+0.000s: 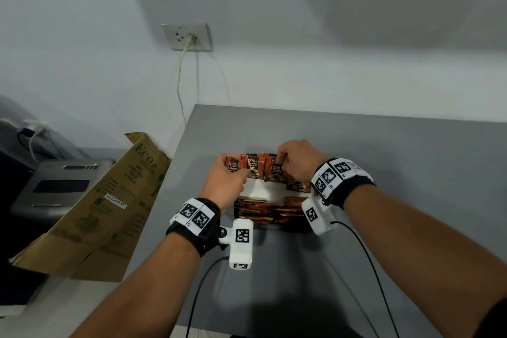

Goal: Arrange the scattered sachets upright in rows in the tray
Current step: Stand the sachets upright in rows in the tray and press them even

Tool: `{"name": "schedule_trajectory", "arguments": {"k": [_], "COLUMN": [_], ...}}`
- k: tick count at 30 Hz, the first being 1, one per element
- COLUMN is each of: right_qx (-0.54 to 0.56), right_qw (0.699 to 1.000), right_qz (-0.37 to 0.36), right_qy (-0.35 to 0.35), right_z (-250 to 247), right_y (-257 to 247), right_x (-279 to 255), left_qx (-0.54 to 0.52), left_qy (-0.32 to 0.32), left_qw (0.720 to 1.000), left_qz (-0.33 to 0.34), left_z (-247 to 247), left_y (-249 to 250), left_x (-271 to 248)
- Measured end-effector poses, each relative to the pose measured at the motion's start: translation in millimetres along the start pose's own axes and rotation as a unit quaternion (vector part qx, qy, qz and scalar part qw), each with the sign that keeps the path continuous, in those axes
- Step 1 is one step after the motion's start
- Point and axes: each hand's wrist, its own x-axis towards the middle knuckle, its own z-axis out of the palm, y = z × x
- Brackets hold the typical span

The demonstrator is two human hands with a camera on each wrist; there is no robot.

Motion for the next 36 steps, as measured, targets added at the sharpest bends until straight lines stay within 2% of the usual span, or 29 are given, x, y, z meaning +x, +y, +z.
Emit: {"name": "schedule_trajectory", "arguments": {"k": [6,10,16,19,21,24,27,31,36], "right_qx": [-0.037,-0.049,-0.067,-0.023,0.056,0.157,0.176,0.137,0.047], "right_qw": [0.999,0.998,0.997,0.998,0.994,0.984,0.981,0.987,0.998], "right_qz": [0.009,0.011,0.0,-0.016,-0.043,-0.072,-0.078,-0.036,0.011], "right_qy": [0.019,0.023,0.026,0.062,0.084,0.041,0.032,0.074,0.05], "right_z": [12,13,14,8,2,-4,-6,-9,8], "right_y": [2,2,2,0,-7,-23,-25,-10,3], "right_x": [15,19,16,9,0,-12,-12,-8,-5], "left_qx": [-0.016,-0.028,0.007,0.005,0.002,-0.012,-0.009,-0.031,-0.062], "left_qy": [-0.027,-0.022,-0.022,-0.023,-0.034,-0.066,-0.067,-0.006,0.008], "left_qw": [0.999,0.999,1.0,0.999,0.999,0.997,0.997,1.0,0.998], "left_qz": [-0.017,-0.032,0.017,0.031,0.041,0.05,0.042,-0.004,-0.031], "left_z": [-4,-3,-2,1,5,11,17,15,4], "left_y": [-3,-3,-3,0,4,9,12,8,9], "left_x": [-3,-1,-1,-2,-4,-4,-3,0,-5]}}
